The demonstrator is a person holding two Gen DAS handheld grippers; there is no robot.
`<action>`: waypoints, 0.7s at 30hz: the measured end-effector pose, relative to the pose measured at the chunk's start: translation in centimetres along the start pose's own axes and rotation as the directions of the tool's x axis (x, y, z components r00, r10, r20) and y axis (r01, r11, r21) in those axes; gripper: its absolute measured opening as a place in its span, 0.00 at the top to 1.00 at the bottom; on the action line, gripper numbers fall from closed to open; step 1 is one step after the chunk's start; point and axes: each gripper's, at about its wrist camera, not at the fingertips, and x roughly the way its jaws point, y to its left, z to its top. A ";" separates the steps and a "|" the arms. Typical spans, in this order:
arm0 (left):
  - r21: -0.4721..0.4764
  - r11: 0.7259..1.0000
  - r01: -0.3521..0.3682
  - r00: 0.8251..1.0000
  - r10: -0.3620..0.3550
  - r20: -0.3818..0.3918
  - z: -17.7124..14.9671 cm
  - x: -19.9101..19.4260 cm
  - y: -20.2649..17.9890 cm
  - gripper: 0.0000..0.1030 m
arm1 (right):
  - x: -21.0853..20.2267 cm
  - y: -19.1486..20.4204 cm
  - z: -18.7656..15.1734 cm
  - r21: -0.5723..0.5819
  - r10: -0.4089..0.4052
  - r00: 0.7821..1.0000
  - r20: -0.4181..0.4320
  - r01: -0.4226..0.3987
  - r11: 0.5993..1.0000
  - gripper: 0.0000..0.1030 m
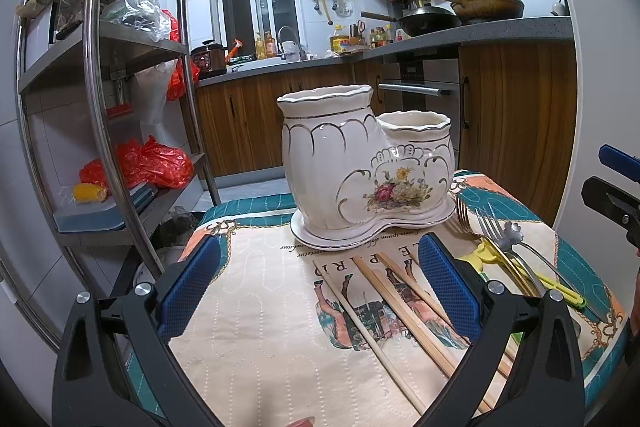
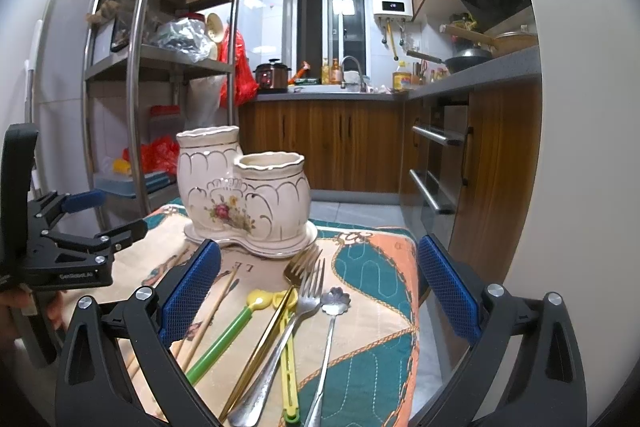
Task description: Organize utensils
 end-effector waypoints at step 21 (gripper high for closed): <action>-0.001 1.000 -0.002 1.000 0.002 -0.002 0.0 -0.1 0.3 0.05 | 0.3 0.2 -0.2 -0.005 -0.001 1.000 -0.004 0.001 1.000 0.05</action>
